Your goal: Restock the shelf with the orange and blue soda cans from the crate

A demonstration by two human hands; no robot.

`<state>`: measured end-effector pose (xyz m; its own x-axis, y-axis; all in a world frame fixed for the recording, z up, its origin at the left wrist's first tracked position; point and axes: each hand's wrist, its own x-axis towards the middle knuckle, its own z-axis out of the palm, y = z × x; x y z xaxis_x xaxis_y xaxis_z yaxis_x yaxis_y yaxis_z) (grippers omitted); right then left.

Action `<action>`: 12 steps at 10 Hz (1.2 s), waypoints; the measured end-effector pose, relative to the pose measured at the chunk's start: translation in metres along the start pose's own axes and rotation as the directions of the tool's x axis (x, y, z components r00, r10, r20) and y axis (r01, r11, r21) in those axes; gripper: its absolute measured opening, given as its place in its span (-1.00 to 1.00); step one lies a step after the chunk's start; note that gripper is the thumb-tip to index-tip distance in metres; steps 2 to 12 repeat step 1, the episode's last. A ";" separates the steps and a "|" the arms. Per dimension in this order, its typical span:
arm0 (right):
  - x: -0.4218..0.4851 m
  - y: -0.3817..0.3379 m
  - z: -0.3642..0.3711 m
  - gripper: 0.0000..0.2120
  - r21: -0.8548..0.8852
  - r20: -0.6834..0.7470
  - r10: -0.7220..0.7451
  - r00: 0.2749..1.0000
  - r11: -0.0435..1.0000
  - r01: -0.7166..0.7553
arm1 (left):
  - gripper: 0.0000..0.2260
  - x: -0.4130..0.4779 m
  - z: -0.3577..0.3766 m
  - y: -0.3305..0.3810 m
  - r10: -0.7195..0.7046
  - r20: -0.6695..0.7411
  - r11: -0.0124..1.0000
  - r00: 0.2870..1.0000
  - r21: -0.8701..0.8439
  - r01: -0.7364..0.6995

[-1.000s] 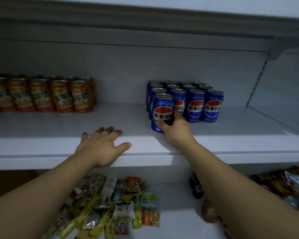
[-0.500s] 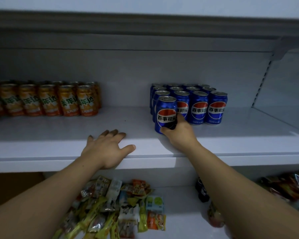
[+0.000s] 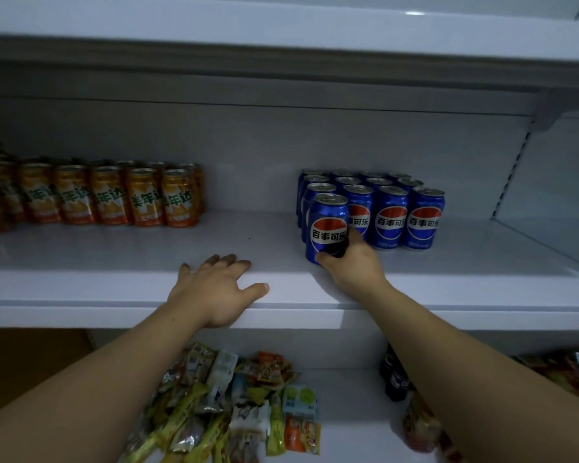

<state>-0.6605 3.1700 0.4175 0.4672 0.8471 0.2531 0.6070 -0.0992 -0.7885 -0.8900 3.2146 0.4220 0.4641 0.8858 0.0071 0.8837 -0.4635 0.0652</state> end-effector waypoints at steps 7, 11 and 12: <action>-0.002 -0.002 -0.005 -0.40 0.002 0.019 0.019 1.000 1.000 -0.019 | -0.35 0.002 0.000 0.000 0.017 0.022 1.000 1.000 -0.014 -0.016; -0.002 -0.002 -0.005 -0.40 0.002 0.019 0.019 1.000 1.000 -0.019 | -0.35 0.002 0.000 0.000 0.017 0.022 1.000 1.000 -0.014 -0.016; -0.002 -0.002 -0.005 -0.40 0.002 0.019 0.019 1.000 1.000 -0.019 | -0.35 0.002 0.000 0.000 0.017 0.022 1.000 1.000 -0.014 -0.016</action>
